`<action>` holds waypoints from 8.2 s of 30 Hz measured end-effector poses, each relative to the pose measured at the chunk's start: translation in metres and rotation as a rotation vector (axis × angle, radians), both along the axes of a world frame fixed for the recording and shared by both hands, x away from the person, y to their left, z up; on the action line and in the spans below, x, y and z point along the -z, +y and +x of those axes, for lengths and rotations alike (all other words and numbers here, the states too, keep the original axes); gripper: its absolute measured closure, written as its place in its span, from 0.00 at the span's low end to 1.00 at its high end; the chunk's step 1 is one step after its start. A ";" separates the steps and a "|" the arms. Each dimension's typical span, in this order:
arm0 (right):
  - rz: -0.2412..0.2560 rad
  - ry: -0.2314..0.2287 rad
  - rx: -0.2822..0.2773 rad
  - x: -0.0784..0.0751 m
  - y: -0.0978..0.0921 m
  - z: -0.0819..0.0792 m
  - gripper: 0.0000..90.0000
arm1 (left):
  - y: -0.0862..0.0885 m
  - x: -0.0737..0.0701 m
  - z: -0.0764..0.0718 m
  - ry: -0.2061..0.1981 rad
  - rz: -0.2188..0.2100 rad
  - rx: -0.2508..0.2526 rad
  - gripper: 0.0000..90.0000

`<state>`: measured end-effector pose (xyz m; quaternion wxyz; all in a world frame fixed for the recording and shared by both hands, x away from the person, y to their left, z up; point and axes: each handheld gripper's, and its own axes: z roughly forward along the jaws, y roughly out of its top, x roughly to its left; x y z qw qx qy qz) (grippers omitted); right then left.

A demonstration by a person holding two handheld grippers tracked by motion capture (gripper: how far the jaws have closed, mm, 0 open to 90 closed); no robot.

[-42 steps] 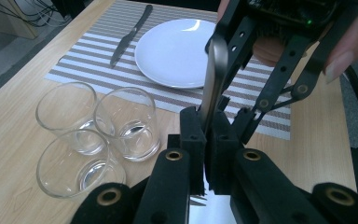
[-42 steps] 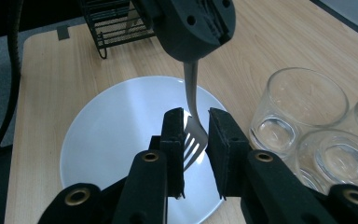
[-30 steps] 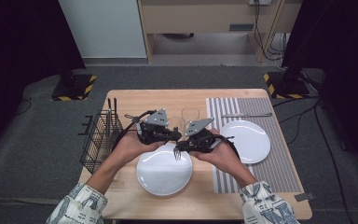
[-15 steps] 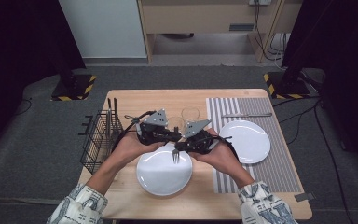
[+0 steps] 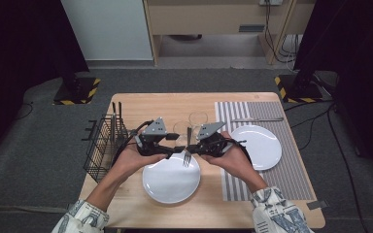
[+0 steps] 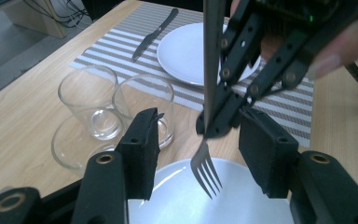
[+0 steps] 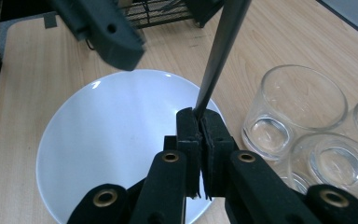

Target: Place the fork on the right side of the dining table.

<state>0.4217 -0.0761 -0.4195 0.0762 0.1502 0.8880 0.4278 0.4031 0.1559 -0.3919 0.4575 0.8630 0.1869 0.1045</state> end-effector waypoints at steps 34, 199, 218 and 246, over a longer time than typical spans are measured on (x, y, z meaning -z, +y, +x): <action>0.009 -0.048 0.027 -0.012 0.007 -0.006 0.97 | -0.005 0.056 -0.010 0.006 -0.018 -0.124 0.45; 0.088 -0.100 0.368 -0.012 -0.022 0.000 0.32 | 0.002 0.082 -0.008 0.067 0.010 -0.060 0.97; 0.066 -0.094 0.386 -0.005 -0.034 -0.001 0.39 | 0.002 0.082 -0.008 0.071 0.008 -0.056 0.97; -0.002 -0.108 0.250 -0.003 -0.014 -0.015 0.60 | 0.004 0.083 -0.008 0.049 0.045 -0.082 0.96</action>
